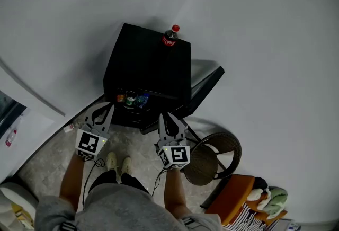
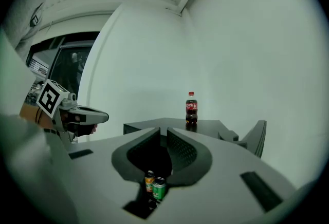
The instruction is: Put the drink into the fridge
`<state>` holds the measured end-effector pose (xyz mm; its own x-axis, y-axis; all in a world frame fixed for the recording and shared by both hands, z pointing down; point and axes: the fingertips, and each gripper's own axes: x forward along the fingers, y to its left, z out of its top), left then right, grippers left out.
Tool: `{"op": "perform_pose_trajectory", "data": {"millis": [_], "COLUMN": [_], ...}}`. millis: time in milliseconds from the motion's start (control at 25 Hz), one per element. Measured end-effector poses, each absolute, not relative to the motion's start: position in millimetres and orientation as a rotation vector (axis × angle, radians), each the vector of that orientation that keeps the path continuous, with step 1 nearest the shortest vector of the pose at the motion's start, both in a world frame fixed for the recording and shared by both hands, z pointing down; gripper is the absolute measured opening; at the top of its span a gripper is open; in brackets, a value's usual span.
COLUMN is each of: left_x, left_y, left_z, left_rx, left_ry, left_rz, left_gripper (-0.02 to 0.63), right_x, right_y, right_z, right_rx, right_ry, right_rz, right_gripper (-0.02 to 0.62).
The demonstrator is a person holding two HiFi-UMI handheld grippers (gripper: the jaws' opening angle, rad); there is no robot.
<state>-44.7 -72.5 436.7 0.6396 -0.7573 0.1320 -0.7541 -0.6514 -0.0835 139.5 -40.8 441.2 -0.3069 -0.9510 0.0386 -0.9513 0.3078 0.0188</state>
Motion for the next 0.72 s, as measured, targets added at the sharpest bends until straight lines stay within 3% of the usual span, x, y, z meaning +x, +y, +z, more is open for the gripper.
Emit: {"op": "perform_pose_trajectory", "data": {"millis": [720], "left_x": [-32.1], "left_y": [-74.9], "left_z": [427.1], "left_rx": [-2.859], "left_ry": [1.245], "left_rz": [-0.189], "left_gripper": [0.003], "right_x": [142.9], "right_y": [-33.9], "right_z": [437.1], "right_rx": [1.862], "right_ry": [-2.48], "right_rz": [-0.003], "right_gripper": [0.035]}}
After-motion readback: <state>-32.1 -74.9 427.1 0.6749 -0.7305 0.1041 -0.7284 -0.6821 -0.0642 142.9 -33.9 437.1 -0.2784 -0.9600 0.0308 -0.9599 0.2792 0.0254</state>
